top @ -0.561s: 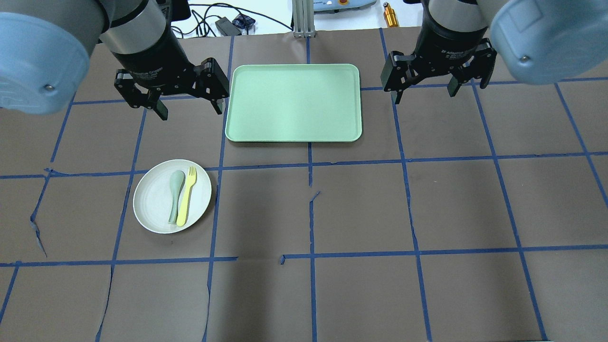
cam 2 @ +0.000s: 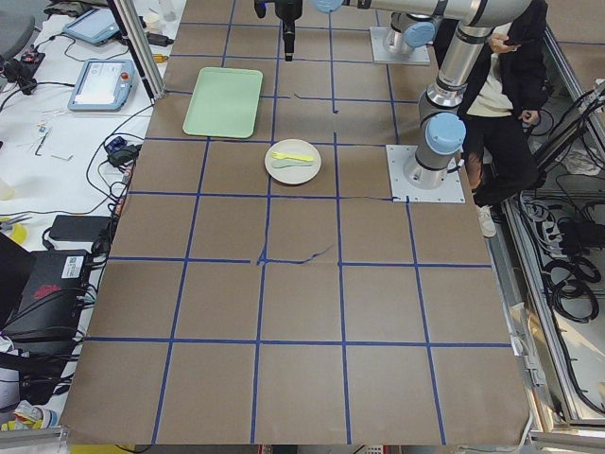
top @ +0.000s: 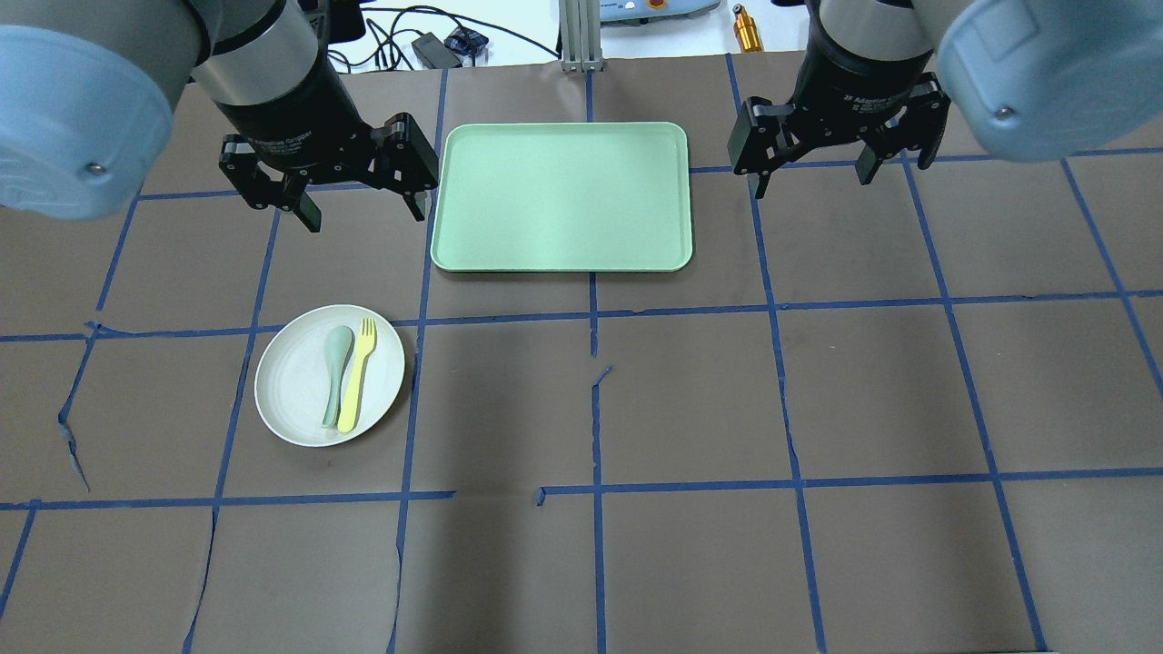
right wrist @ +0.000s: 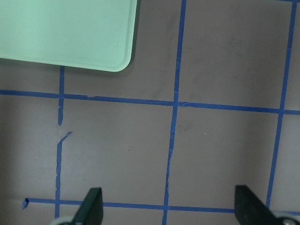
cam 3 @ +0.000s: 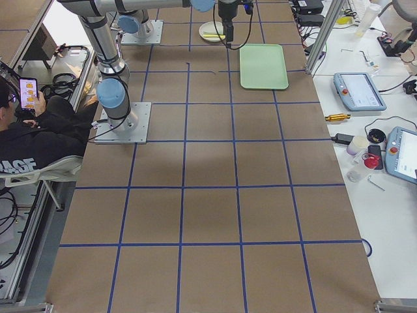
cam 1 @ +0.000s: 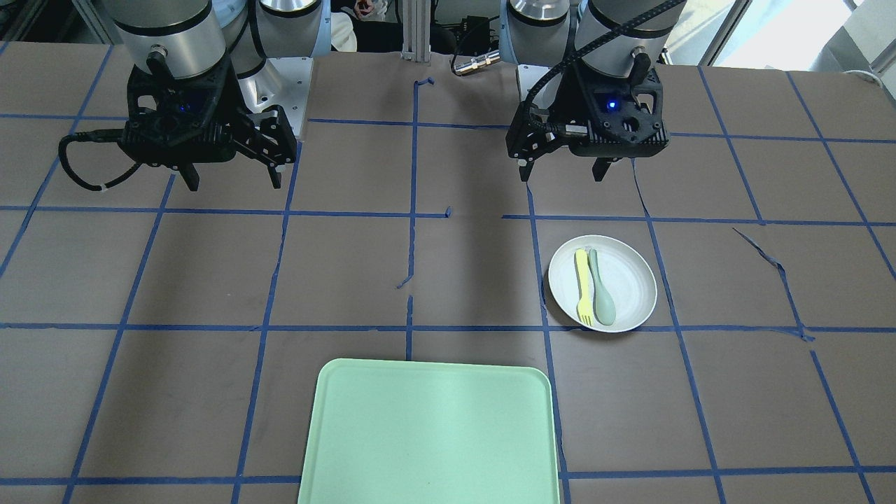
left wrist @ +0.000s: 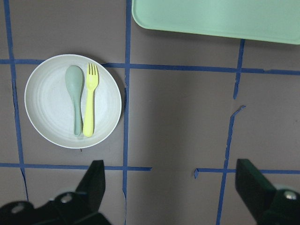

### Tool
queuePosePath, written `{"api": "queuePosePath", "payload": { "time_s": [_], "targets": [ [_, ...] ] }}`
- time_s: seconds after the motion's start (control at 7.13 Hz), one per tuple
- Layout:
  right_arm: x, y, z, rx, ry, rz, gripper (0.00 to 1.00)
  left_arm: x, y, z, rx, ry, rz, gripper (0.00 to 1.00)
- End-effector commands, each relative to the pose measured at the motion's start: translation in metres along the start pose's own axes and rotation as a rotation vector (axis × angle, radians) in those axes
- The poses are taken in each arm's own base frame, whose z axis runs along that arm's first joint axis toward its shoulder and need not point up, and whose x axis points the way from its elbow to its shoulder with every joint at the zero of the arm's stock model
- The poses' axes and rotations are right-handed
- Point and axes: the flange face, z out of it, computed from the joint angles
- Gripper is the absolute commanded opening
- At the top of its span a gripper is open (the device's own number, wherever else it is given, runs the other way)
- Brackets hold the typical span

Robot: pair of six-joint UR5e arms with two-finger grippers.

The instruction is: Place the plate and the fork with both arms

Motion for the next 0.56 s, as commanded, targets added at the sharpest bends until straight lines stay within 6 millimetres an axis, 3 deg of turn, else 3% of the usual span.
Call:
{"api": "queuePosePath", "payload": {
  "time_s": [0.0,0.42],
  "targets": [
    [0.0000,-0.0005,0.0004,0.000,0.001,0.000,1.00,0.0000,0.0000,0.0000,0.000,0.000,0.000,1.00],
    [0.0002,-0.0007,-0.0003,0.002,0.002,-0.003,1.00,-0.0003,0.0014,0.0080,-0.014,-0.001,0.004,1.00]
  ]
}}
